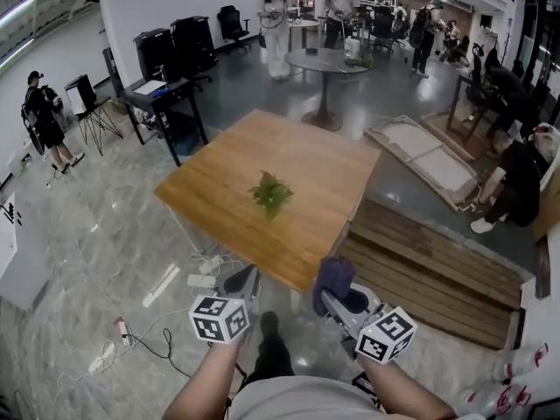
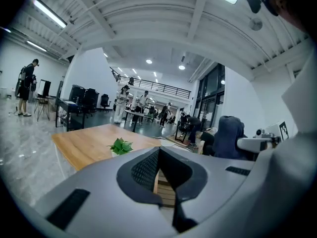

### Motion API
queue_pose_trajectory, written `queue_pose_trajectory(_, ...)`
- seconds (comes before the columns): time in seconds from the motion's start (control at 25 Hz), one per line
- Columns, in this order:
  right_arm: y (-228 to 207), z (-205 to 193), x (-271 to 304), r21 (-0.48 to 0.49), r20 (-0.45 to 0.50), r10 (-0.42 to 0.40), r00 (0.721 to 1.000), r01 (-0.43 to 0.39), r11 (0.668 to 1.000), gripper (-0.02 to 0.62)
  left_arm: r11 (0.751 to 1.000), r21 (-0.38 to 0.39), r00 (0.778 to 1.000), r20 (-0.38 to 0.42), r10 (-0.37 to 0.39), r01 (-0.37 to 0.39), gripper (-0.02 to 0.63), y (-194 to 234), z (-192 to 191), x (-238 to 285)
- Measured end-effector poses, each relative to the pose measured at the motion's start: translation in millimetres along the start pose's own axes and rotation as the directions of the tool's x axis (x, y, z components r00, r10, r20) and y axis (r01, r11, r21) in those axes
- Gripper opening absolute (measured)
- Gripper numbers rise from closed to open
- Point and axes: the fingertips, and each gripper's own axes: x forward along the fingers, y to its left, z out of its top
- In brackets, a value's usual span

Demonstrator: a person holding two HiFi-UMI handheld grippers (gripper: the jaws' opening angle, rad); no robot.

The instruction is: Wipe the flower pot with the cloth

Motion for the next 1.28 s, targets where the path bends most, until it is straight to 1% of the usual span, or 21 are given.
queue_pose_trajectory(0.2,-76.6,16.7,73.1,0.003,0.015,-0.045,0.999,0.045,0.999,0.072,1.000,-0.002,0.999,-0.030,-0.027,0.027,0.006,63.5,24.0,105.1)
queue_pose_trajectory(0.32,-122.8,31.6,132.7,0.000,0.019,-0.081,0.997,0.081,0.997,0.072,0.999,0.002,0.994,-0.094,-0.050,0.050,0.006,113.8,39.9,175.2)
queue_pose_trajectory(0.4,-153.1,33.7,174.3,0.017,0.005,-0.107,0.994,0.107,0.994,0.073,0.998,0.009,0.985,-0.158,-0.064,0.067,0.006,150.9,45.8,219.3)
queue_pose_trajectory(0.52,-192.4,31.9,230.5,0.050,-0.012,-0.145,0.989,0.145,0.988,0.072,0.995,0.028,0.966,-0.246,-0.082,0.092,0.006,204.6,51.6,276.5)
queue_pose_trajectory(0.68,-239.8,21.9,277.5,0.099,-0.041,-0.198,0.979,0.201,0.975,0.072,0.994,0.053,0.937,-0.344,-0.066,0.090,0.006,268.1,45.8,348.2)
queue_pose_trajectory(0.76,-261.8,13.7,290.6,0.129,-0.059,-0.223,0.973,0.229,0.965,0.073,0.994,0.067,0.916,-0.396,-0.058,0.091,0.008,291.7,35.6,381.6)
queue_pose_trajectory(0.88,-290.3,1.9,305.4,0.172,-0.079,-0.256,0.964,0.266,0.949,0.072,0.990,0.100,0.877,-0.479,-0.039,0.098,0.009,320.8,15.5,426.9)
queue_pose_trajectory(0.96,-307.6,-6.2,312.2,0.191,-0.092,-0.268,0.959,0.281,0.941,0.072,0.987,0.131,0.850,-0.526,-0.013,0.096,0.037,336.0,-0.2,453.8)
queue_pose_trajectory(1.12,-340.2,-26.8,321.1,0.223,-0.124,-0.279,0.952,0.301,0.927,0.072,0.979,0.182,0.798,-0.602,0.036,0.093,0.064,361.1,-30.0,495.9)
queue_pose_trajectory(1.2,-355.0,-36.4,324.4,0.237,-0.138,-0.285,0.949,0.311,0.921,0.072,0.980,0.179,0.769,-0.637,0.049,0.086,0.075,374.6,-45.2,513.0)
queue_pose_trajectory(1.28,-365.9,-47.7,327.0,0.256,-0.153,-0.294,0.943,0.325,0.910,0.072,0.983,0.162,0.736,-0.675,0.043,0.091,0.078,384.1,-61.7,524.9)
